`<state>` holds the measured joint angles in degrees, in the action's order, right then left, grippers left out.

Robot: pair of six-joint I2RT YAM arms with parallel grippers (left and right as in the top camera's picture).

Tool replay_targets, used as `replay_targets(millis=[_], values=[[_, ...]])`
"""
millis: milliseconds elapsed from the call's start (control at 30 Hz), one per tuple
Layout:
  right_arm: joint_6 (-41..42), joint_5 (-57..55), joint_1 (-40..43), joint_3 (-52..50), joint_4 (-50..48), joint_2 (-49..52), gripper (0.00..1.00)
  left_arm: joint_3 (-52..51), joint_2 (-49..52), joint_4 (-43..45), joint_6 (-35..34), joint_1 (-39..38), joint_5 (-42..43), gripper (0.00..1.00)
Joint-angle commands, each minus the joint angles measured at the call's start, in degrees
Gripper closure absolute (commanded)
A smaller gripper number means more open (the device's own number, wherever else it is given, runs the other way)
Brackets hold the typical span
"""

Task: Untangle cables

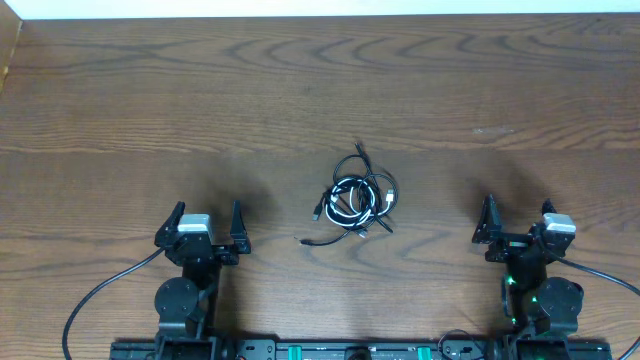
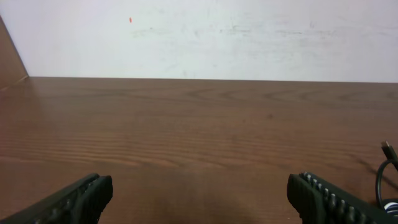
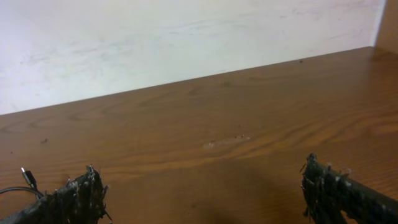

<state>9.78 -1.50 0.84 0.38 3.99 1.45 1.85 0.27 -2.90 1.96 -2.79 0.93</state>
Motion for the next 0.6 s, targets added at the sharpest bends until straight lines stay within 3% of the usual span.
replay_targets(millis=[0,400,567], values=[[-0.83,-0.07,0.24,-0.09,0.17,0.17,0.01,-1.62,0.07,-1.22,0.76,0.09,-1.42,0.04],[-0.83,-0.07,0.24,-0.09,0.17,0.17,0.01,-1.62,0.22,-1.05,0.76,0.09,-1.42,0.04],[-0.83,-0.07,0.24,-0.09,0.17,0.17,0.01,-1.62,0.22,6.47,0.76,0.07,-1.42,0.04]])
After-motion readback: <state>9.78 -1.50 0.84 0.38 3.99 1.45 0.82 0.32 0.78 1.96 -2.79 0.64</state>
